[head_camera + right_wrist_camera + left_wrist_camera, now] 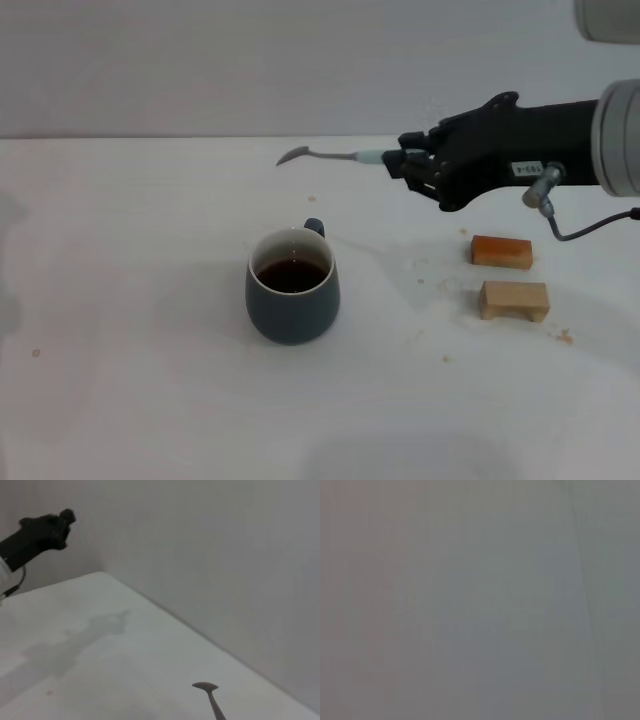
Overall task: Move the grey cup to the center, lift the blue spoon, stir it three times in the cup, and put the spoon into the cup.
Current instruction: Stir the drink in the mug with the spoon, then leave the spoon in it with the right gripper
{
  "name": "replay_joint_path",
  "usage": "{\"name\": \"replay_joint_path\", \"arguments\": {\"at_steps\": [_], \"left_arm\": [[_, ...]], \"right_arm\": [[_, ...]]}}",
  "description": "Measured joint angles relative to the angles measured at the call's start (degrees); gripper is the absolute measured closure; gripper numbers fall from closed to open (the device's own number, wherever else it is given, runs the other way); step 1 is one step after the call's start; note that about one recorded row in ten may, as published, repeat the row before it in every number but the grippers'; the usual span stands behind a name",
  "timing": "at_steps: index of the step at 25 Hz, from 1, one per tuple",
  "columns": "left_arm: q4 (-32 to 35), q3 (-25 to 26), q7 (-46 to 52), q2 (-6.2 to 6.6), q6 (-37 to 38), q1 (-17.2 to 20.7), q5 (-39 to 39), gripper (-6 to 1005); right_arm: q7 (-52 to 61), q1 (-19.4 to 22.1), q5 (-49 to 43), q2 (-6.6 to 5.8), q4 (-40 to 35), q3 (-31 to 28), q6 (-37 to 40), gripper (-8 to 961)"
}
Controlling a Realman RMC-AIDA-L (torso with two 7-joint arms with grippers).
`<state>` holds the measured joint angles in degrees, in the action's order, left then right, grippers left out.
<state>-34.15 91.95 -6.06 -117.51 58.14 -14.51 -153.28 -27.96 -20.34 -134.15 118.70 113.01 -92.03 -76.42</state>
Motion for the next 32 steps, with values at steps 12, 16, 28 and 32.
{"name": "replay_joint_path", "arguments": {"at_steps": [12, 16, 28, 32], "left_arm": [[0.0, 0.4, 0.0, -0.09, 0.2, 0.4, 0.0, 1001], [0.0, 0.4, 0.0, -0.09, 0.3, 0.5, 0.0, 1001], [-1.1, 0.4, 0.0, -0.08, 0.6, 1.0, 0.0, 1001], [-1.5, 0.4, 0.0, -0.10, 0.6, 1.4, 0.0, 1001]], "right_arm": [[3.8, -9.9, 1.6, -0.03, -9.2, -5.0, -9.2, 794], [4.3, -12.0, 1.6, -0.07, -10.7, -5.6, -11.3, 793], [6.2, -20.3, 1.0, -0.31, -19.0, -9.7, -17.4, 793], [6.5, -23.0, -0.4, -0.80, -21.6, -9.9, -18.2, 793]]}}
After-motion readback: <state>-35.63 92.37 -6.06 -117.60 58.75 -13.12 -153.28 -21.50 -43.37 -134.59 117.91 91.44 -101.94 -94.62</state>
